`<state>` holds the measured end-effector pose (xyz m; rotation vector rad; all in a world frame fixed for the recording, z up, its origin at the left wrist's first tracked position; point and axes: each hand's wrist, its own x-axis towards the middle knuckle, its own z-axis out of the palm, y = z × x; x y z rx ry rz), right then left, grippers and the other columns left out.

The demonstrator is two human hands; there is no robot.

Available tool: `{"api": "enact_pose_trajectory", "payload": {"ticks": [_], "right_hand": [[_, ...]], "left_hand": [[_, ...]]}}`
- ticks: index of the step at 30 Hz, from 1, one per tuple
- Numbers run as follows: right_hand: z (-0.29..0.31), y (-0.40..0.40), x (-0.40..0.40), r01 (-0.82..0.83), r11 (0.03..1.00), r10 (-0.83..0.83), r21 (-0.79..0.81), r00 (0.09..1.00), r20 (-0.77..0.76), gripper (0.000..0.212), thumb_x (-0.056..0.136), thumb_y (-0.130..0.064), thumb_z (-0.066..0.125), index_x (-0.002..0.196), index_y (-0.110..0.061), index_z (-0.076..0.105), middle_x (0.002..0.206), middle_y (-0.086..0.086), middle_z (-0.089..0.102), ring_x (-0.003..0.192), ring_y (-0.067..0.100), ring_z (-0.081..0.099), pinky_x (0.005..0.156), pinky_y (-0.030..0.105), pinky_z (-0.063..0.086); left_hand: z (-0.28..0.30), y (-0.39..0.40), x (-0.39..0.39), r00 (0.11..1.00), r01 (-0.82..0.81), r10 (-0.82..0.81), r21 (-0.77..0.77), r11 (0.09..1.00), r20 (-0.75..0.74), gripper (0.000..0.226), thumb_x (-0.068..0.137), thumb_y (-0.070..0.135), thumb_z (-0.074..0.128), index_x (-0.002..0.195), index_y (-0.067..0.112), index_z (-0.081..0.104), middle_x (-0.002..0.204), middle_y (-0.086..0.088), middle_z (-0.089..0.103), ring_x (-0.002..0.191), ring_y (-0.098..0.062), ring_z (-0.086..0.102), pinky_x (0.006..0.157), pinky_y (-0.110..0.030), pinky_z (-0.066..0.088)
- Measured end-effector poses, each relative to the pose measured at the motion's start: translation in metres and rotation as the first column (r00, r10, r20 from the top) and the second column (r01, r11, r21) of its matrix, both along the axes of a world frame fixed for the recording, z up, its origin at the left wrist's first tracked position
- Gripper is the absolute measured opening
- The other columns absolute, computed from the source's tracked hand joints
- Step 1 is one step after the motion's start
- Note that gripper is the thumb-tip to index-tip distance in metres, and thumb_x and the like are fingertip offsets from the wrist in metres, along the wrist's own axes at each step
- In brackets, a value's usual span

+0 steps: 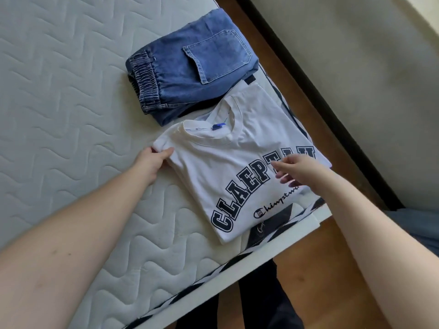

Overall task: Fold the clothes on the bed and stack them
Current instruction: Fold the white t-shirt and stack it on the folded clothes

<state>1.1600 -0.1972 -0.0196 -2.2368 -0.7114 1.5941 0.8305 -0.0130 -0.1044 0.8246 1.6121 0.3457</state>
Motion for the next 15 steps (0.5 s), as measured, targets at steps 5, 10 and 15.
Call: {"api": "enact_pose_trajectory", "payload": {"ticks": [5, 10, 15], "right_hand": [[-0.013, 0.069, 0.033, -0.014, 0.961, -0.037, 0.275, 0.983, 0.178, 0.019, 0.092, -0.036, 0.065, 0.1, -0.019, 0.065, 0.091, 0.0, 0.072, 0.076, 0.012, 0.067, 0.068, 0.031, 0.056], [-0.038, 0.129, 0.049, -0.165, 0.931, 0.032, 0.327, 0.926, 0.377, 0.047, 0.092, -0.037, 0.064, 0.134, -0.02, 0.053, 0.129, 0.002, 0.06, 0.114, 0.02, 0.058, 0.084, 0.029, 0.046], [-0.065, 0.171, 0.054, -0.275, 0.943, 0.157, 0.186, 0.862, 0.481, 0.051, 0.09, -0.044, 0.063, 0.132, -0.018, 0.053, 0.124, 0.006, 0.062, 0.117, 0.029, 0.055, 0.094, 0.04, 0.047]], "left_hand": [[0.001, -0.01, 0.011, 0.996, -0.072, 0.072, 0.011, 0.997, 0.046, 0.03, 0.089, 0.022, 0.071, 0.117, 0.017, 0.061, 0.118, -0.008, 0.068, 0.108, -0.025, 0.063, 0.098, -0.042, 0.05], [0.005, -0.018, 0.025, 0.963, -0.223, 0.205, 0.09, 0.971, 0.176, 0.008, 0.098, 0.018, 0.058, 0.102, 0.024, 0.062, 0.105, 0.003, 0.071, 0.095, -0.012, 0.067, 0.084, -0.029, 0.053], [-0.003, -0.025, 0.033, 0.933, -0.304, 0.284, 0.063, 0.951, 0.221, 0.008, 0.099, 0.026, 0.057, 0.104, 0.022, 0.061, 0.092, 0.011, 0.075, 0.087, -0.004, 0.071, 0.073, -0.022, 0.055]]}}
